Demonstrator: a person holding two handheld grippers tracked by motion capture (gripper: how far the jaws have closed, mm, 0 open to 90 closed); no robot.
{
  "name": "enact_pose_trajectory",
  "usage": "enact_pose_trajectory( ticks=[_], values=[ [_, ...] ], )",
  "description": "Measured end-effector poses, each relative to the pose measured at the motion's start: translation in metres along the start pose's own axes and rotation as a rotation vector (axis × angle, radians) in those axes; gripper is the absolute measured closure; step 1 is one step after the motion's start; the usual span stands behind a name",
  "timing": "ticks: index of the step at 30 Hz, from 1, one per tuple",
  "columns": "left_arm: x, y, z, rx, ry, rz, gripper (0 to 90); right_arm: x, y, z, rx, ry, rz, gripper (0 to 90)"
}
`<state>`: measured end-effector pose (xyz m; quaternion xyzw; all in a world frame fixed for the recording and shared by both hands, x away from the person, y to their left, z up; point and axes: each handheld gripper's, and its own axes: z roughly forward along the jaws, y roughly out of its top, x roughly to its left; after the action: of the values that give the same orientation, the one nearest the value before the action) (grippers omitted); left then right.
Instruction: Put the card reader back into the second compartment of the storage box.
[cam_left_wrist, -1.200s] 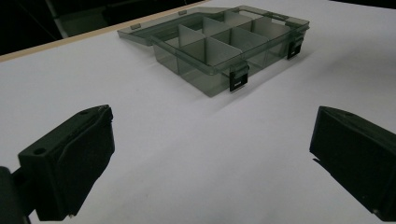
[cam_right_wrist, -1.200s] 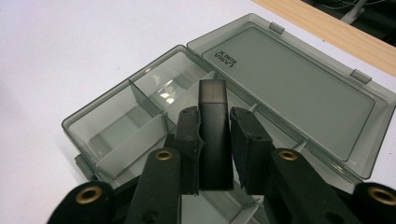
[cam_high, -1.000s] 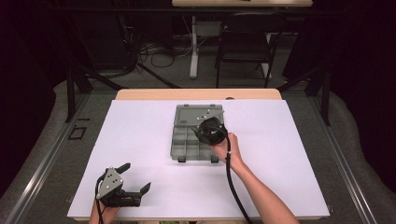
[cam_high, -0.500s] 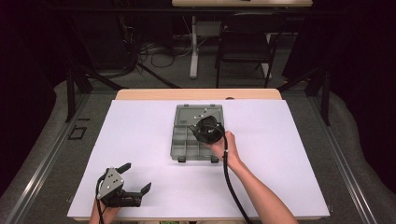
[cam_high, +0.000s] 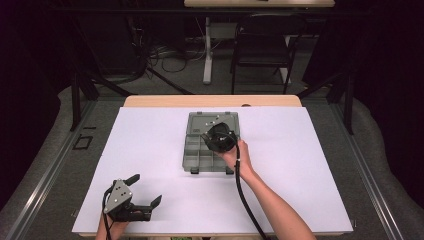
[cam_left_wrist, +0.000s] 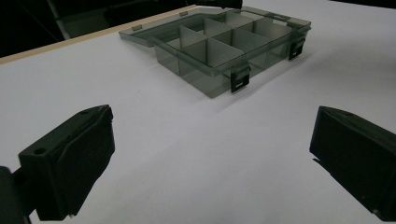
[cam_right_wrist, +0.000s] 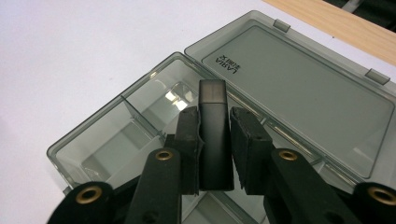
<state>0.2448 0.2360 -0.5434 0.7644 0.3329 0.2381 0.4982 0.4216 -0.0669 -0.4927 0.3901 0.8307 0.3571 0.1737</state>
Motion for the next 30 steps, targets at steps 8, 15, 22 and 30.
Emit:
enact_pose_trajectory(
  ticks=[8, 15, 22, 30],
  values=[
    [0.0, 0.0, -0.001, -0.002, -0.002, 0.002, 0.2, 0.003, 0.001, 0.004, 0.01, -0.006, 0.003, 73.2],
    [-0.001, 0.0, -0.001, 0.002, -0.002, 0.008, 0.2, 0.005, 0.002, 0.012, 0.012, -0.004, 0.035, 73.2],
    [-0.001, 0.0, -0.001, 0.0, -0.002, 0.008, 0.2, 0.005, 0.002, 0.017, 0.017, -0.016, 0.038, 73.2],
    [-0.001, 0.001, -0.001, 0.0, -0.002, 0.013, 0.2, 0.002, 0.0, 0.022, 0.024, -0.039, 0.055, 73.2]
  ],
)
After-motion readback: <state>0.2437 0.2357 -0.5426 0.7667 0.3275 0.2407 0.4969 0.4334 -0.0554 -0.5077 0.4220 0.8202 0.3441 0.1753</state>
